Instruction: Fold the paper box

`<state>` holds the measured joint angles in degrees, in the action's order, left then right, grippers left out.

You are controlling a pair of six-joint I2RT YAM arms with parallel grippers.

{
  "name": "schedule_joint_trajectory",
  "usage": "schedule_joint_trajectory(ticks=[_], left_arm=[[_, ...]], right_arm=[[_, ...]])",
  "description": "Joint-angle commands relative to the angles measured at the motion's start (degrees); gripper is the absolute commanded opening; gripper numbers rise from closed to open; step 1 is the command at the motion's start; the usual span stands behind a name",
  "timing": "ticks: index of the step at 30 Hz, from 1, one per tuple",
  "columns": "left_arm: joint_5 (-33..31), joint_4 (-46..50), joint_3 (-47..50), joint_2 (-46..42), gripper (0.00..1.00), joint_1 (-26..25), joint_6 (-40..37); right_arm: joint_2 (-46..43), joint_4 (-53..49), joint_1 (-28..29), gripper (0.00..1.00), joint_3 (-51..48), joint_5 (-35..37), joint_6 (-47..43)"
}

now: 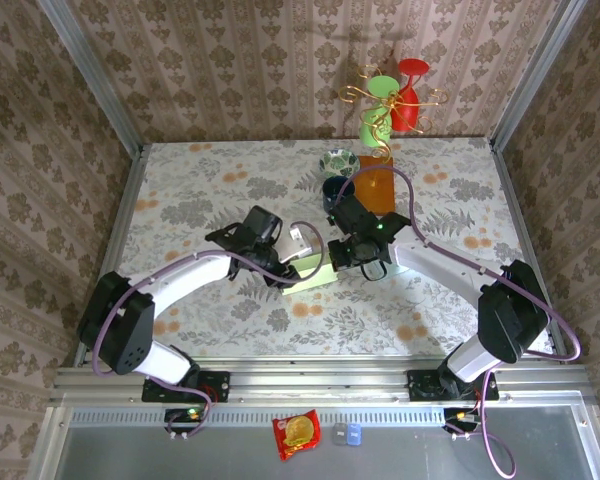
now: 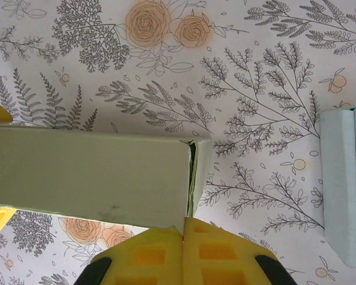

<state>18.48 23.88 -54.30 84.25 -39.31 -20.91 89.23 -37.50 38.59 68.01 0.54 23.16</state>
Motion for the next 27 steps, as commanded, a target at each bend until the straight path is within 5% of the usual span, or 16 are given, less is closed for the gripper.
schedule_joint_trajectory(ticks=[1,15,27], left_arm=[[1.26,-0.42,-0.67,-2.84,0.56,0.55,3.06],[-0.11,0.52,2.29,-16.65,0.75,3.52,13.73],[0.66,15.46,-2.28,-15.43,0.58,8.70,15.72]], right_arm=[[-1.04,0.22,0.59,0.00,-0.53,2.62,0.83],[0.69,-4.21,1.14,0.00,4.05,2.89,6.67],[3.51,-7.80,1.14,0.00,7.30,1.31,8.51]])
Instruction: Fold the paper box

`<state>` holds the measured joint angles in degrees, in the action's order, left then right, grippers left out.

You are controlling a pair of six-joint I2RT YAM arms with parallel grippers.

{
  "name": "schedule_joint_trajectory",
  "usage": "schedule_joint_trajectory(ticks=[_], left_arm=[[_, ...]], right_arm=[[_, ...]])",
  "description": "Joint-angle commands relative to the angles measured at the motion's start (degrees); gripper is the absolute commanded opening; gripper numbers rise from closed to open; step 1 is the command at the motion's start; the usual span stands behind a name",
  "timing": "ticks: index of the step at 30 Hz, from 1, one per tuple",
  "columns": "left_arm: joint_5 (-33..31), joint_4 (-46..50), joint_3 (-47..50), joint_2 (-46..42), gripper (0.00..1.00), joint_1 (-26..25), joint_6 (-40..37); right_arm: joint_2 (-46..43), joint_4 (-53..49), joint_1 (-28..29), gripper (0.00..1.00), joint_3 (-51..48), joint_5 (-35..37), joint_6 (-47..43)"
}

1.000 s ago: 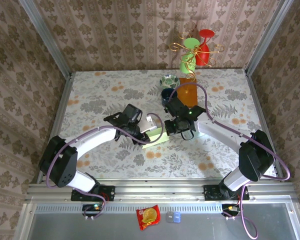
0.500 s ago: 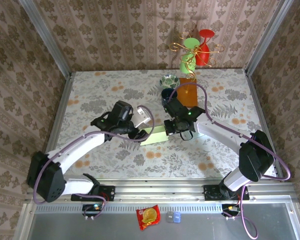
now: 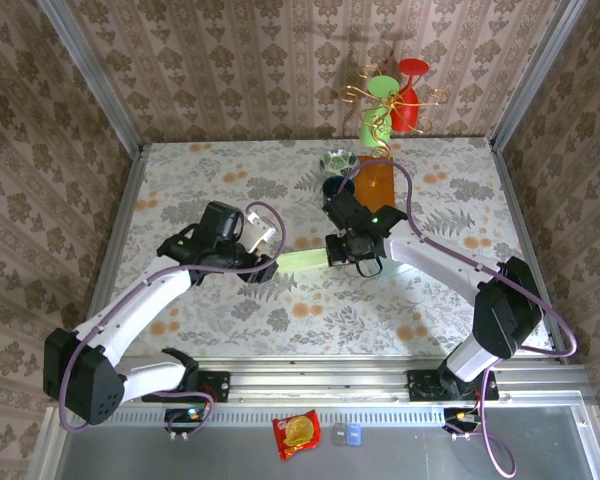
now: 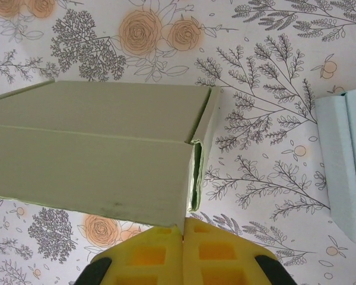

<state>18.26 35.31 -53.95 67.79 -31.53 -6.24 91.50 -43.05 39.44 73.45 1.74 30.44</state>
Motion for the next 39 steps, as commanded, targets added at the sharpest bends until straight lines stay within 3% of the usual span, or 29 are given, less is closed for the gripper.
schedule_joint_trajectory(ticks=[1,13,23,39], left_arm=[[1.05,4.04,-2.98,1.74,0.56,0.94,1.07],[0.88,2.57,-6.01,8.67,0.40,2.54,0.53],[1.67,1.87,-8.87,13.46,0.35,3.32,-0.79],[1.72,1.14,-10.63,16.11,0.17,3.32,-0.58]], right_arm=[[1.59,-2.34,0.30,0.00,2.03,0.02,1.30],[5.81,-4.76,-0.67,0.00,5.68,-0.99,2.25],[6.78,-5.99,-1.76,0.00,7.59,-2.87,2.09],[6.94,-6.17,-2.09,0.00,8.22,-3.89,2.13]])
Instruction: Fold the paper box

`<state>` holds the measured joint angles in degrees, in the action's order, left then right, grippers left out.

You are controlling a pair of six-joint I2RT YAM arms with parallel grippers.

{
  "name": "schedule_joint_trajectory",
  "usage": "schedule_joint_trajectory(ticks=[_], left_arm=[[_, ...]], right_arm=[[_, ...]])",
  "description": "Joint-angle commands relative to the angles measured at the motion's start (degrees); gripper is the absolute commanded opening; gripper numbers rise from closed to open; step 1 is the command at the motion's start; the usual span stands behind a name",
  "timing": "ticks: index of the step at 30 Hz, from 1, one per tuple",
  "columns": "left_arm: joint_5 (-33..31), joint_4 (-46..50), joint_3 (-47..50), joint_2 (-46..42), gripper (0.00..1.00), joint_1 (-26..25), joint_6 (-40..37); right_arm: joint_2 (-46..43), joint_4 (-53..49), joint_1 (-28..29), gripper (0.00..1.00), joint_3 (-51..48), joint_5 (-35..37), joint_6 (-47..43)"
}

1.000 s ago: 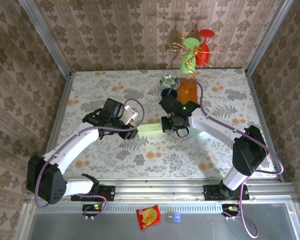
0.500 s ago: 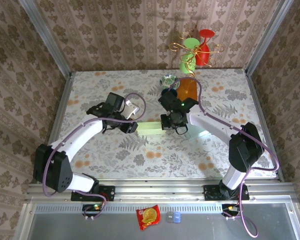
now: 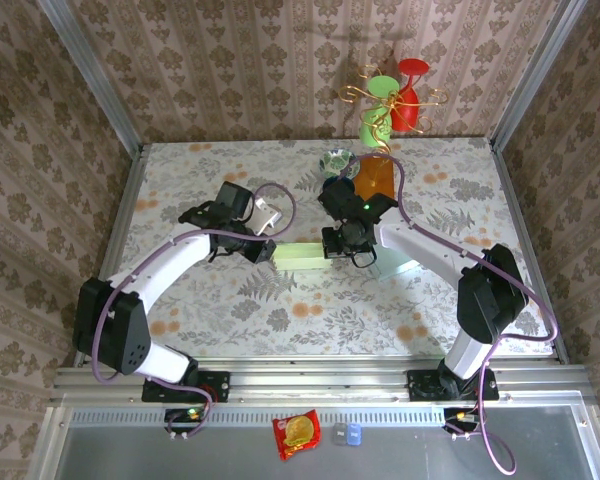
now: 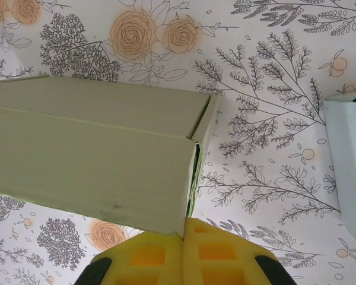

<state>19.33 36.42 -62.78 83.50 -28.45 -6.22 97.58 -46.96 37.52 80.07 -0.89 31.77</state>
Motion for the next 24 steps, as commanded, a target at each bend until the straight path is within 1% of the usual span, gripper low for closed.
schedule_joint_trajectory(ticks=[1,4,11,19,24], left_arm=[[0.62,0.13,-1.82,0.44,0.15,0.23,-0.63],[0.79,0.16,-1.87,0.56,0.09,0.23,-0.55],[1.18,1.04,-2.94,0.92,0.06,0.15,2.01],[1.76,6.97,-7.29,4.06,0.03,-0.16,11.39],[2.48,8.05,-8.09,5.52,0.02,-0.56,15.28]], right_arm=[[0.90,-2.18,-0.16,0.00,1.52,-1.22,0.92],[0.84,-2.17,-0.16,0.00,1.63,-1.32,0.93],[0.59,-2.29,-0.16,0.00,1.84,-0.99,1.43],[0.88,-2.10,-0.16,0.00,2.35,-1.22,3.14],[1.21,-2.34,-0.16,0.00,2.64,-1.32,3.35]])
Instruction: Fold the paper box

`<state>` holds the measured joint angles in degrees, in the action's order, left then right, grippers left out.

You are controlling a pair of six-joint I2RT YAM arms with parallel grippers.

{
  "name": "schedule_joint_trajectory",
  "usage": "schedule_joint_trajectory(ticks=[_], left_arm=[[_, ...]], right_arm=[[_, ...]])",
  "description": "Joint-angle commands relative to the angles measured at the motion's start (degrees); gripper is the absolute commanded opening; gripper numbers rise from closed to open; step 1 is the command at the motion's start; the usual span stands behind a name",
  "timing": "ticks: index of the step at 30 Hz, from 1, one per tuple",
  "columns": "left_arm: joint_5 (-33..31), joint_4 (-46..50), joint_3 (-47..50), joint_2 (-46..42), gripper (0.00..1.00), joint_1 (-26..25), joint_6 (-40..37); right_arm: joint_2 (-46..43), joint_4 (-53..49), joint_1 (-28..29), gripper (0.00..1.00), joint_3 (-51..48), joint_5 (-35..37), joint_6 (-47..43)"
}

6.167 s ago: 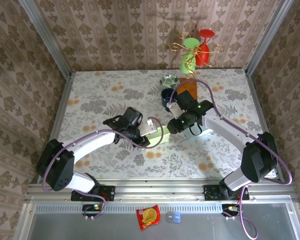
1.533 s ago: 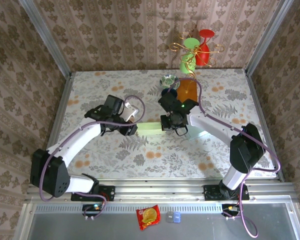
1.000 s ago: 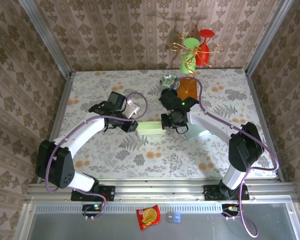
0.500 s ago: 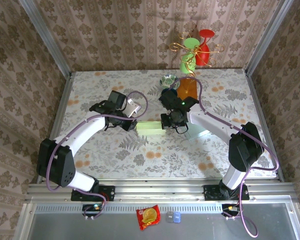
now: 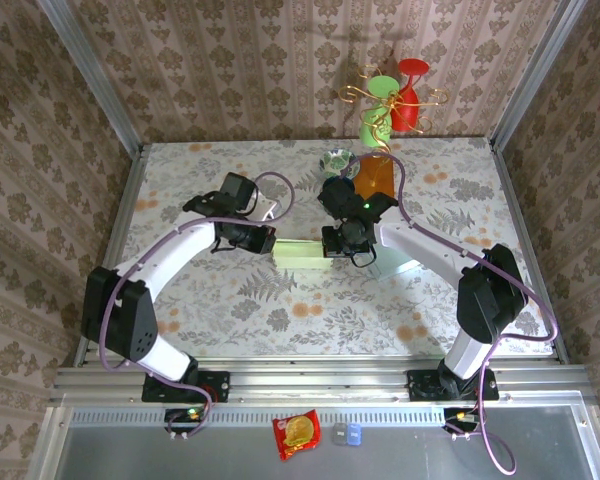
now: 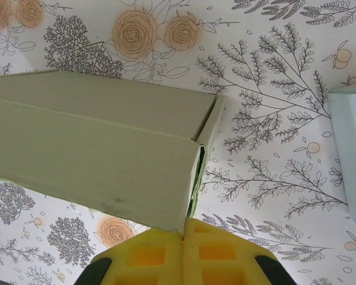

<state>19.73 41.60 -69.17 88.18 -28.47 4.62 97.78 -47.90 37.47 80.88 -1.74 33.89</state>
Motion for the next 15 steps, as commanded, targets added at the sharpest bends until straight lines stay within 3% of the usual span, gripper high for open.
schedule_joint_trajectory(ticks=[1,15], left_arm=[[2.20,3.02,-1.78,1.05,0.02,-0.54,5.05],[2.41,9.68,-7.21,4.56,0.01,-0.88,7.45]], right_arm=[[1.03,-1.44,-0.12,0.00,1.98,-0.46,1.18],[1.38,-2.29,-0.12,0.00,2.09,-0.29,0.56]])
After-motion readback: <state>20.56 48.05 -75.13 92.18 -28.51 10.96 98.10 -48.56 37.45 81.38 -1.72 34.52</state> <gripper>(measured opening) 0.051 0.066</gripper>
